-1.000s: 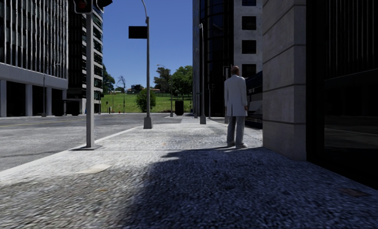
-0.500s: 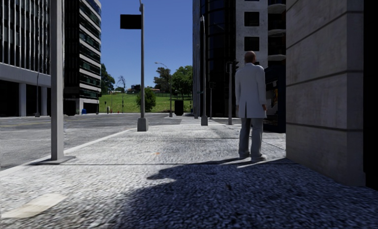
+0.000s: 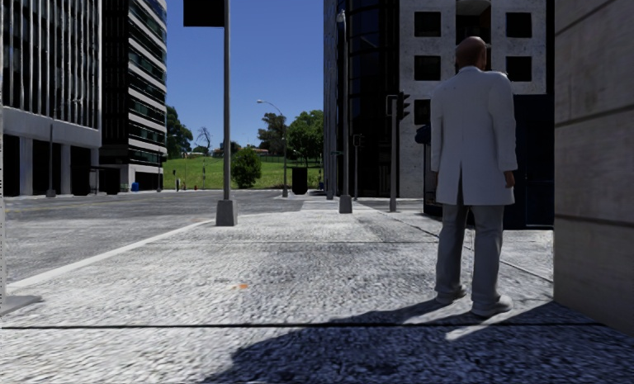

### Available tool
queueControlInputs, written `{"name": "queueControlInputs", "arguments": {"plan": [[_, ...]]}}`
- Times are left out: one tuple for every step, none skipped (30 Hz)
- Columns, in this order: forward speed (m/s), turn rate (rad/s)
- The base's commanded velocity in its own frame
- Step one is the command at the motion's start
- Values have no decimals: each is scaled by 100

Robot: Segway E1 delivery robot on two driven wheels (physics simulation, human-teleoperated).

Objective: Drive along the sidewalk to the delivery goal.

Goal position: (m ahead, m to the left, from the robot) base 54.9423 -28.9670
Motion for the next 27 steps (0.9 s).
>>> {"name": "queueControlInputs", "arguments": {"plan": [[200,0],[200,0],[200,0],[200,0],[200,0],[200,0],[200,0],[200,0],[200,0],[200,0],[200,0],[200,0],[200,0],[200,0],[200,0],[200,0],[200,0],[200,0],[200,0],[200,0],[200,0],[200,0],[200,0],[200,0],[200,0],[200,0],[200,0]]}}
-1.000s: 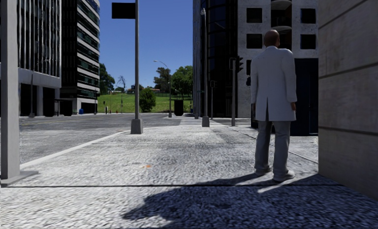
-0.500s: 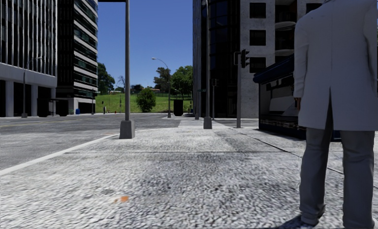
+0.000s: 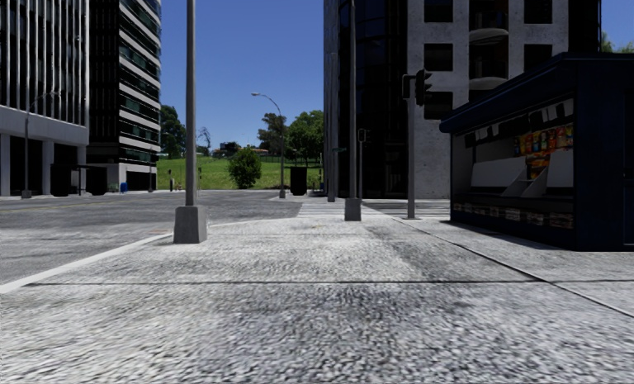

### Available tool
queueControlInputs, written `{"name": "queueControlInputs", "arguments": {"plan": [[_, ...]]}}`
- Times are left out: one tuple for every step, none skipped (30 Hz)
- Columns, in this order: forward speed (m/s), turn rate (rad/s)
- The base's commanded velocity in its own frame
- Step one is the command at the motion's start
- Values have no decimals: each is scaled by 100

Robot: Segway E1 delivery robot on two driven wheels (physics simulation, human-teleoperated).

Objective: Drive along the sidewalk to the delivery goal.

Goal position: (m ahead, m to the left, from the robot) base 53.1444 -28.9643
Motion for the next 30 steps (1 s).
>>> {"name": "queueControlInputs", "arguments": {"plan": [[200,0],[200,0],[200,0],[200,0],[200,0],[200,0],[200,0],[200,0],[200,0],[200,0],[200,0],[200,0],[200,0],[200,0],[200,0],[200,0],[200,0],[200,0],[200,0],[200,0],[200,0],[200,0],[200,0],[200,0],[200,0],[200,0],[200,0],[200,0],[200,0],[200,0]]}}
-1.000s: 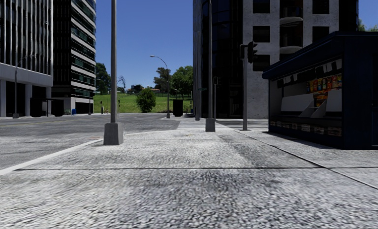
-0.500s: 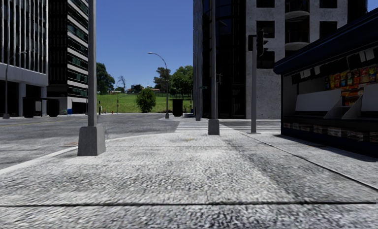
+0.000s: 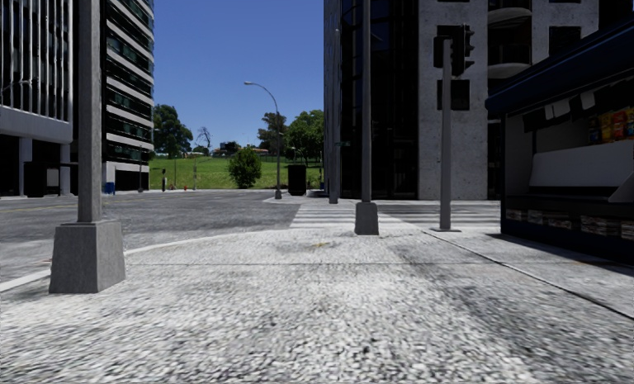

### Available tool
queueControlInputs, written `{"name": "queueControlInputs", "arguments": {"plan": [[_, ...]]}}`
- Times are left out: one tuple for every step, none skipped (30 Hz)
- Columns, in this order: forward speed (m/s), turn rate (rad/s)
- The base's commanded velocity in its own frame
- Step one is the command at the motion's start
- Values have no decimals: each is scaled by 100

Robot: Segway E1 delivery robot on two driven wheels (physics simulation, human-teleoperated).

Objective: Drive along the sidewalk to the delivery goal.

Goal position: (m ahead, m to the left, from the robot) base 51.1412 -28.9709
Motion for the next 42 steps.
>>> {"name": "queueControlInputs", "arguments": {"plan": [[200,0],[200,0],[200,0],[200,0],[200,0],[200,0],[200,0],[200,0],[200,0],[200,0],[200,0],[200,0],[200,0],[200,0],[200,0],[200,0],[200,0],[200,0],[200,0],[200,0],[200,0],[200,0],[200,0],[200,0],[200,0],[200,0],[200,0],[200,0],[200,0],[200,0],[200,0],[200,0],[200,0],[200,0],[200,0],[200,0],[200,0],[200,0],[200,0],[200,0],[200,0],[200,0]]}}
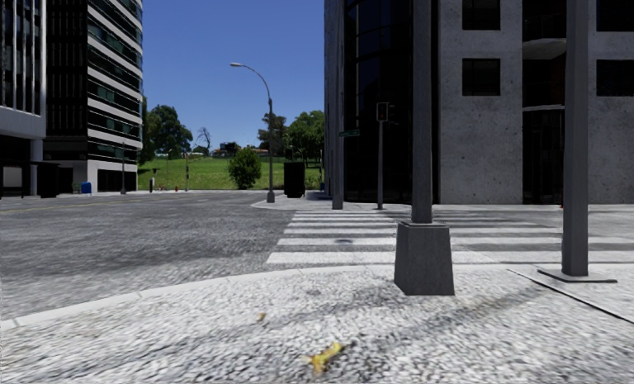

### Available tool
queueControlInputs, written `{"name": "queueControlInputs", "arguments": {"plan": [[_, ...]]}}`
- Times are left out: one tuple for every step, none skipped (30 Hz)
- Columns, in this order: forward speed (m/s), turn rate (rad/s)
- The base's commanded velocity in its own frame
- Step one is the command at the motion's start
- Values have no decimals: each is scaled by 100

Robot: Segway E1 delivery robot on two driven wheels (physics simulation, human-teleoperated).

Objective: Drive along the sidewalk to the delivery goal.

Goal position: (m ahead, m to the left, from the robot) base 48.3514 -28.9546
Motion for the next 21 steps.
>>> {"name": "queueControlInputs", "arguments": {"plan": [[200,0],[200,0],[200,0],[200,0],[200,0],[200,0],[200,0],[200,0],[200,0],[200,0],[200,0],[200,0],[200,0],[200,0],[200,0],[200,0],[200,0],[200,0],[200,0],[200,0],[200,0]]}}
